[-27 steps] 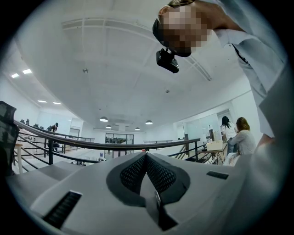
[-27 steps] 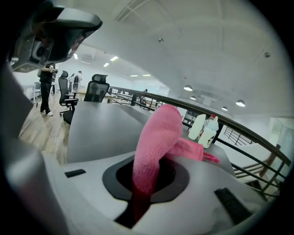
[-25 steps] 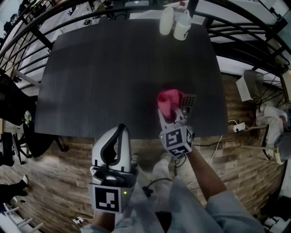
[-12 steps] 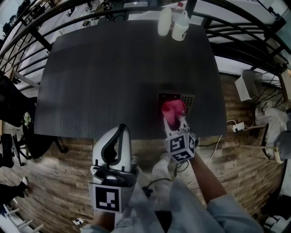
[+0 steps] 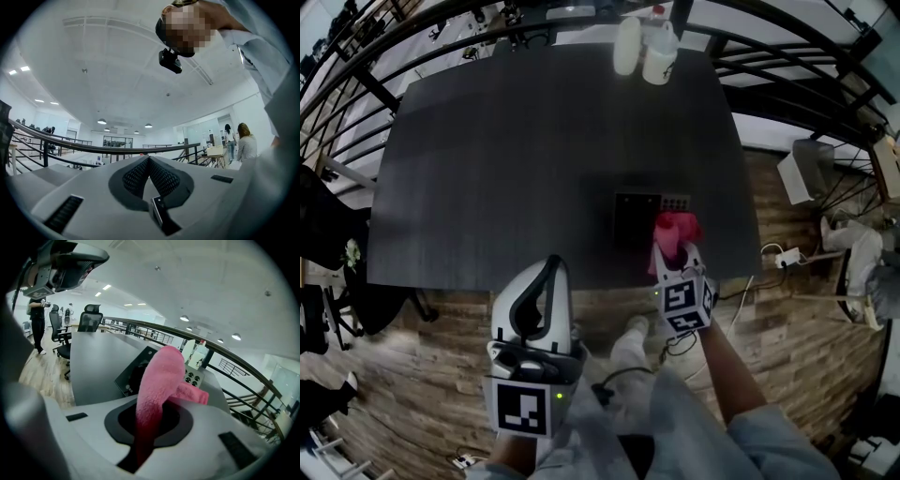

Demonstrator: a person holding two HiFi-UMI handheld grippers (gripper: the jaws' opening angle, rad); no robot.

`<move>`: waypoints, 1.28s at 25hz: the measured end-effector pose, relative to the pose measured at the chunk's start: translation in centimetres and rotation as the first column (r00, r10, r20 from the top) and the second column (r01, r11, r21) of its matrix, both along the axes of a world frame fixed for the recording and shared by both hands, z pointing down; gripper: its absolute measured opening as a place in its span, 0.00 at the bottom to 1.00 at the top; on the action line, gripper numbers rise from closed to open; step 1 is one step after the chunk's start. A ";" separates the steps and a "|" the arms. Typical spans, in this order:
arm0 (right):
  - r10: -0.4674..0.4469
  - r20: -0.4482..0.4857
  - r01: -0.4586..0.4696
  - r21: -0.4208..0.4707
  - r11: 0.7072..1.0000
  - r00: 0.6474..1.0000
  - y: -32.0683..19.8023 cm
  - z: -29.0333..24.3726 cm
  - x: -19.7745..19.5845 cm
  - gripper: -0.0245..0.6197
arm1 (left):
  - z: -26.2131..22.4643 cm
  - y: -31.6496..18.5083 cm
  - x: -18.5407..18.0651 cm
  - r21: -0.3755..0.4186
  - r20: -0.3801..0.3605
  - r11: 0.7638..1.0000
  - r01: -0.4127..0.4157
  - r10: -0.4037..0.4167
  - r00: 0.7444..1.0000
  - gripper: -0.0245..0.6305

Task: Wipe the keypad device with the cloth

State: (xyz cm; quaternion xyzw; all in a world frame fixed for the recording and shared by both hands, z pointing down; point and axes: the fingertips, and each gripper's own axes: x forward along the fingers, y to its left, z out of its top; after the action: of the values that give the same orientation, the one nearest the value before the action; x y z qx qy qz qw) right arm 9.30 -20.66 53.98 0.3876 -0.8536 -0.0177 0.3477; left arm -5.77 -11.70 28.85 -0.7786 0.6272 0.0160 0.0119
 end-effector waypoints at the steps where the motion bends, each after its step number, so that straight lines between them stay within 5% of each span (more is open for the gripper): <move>1: 0.012 0.001 -0.012 0.001 1.000 1.000 -0.1 0.0 0.4 0.08 | -0.1 -0.1 0.0 0.002 -0.001 1.000 -0.001 0.001 1.000 0.05; 12: 0.114 0.059 -0.116 0.033 0.993 0.992 -1.7 -4.4 3.1 0.08 | -0.5 -0.1 0.1 0.016 0.000 1.000 -0.007 0.007 1.000 0.05; 23: -0.049 0.138 0.031 0.127 0.991 0.989 -3.4 -11.0 -3.6 0.08 | -1.0 0.0 -0.7 0.030 -0.005 0.999 0.010 -0.010 1.000 0.05; 32: -0.193 0.105 0.181 0.116 0.977 0.976 -4.0 -10.3 -9.8 0.08 | -1.0 0.6 -1.3 0.033 -0.001 0.999 0.027 -0.027 1.000 0.05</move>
State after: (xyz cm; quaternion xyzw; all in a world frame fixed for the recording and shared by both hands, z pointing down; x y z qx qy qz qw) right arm -0.48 -24.68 43.63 0.3239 -0.9029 -0.0731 0.2731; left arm -7.09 -11.06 27.89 -0.7697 0.6374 0.0265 0.0249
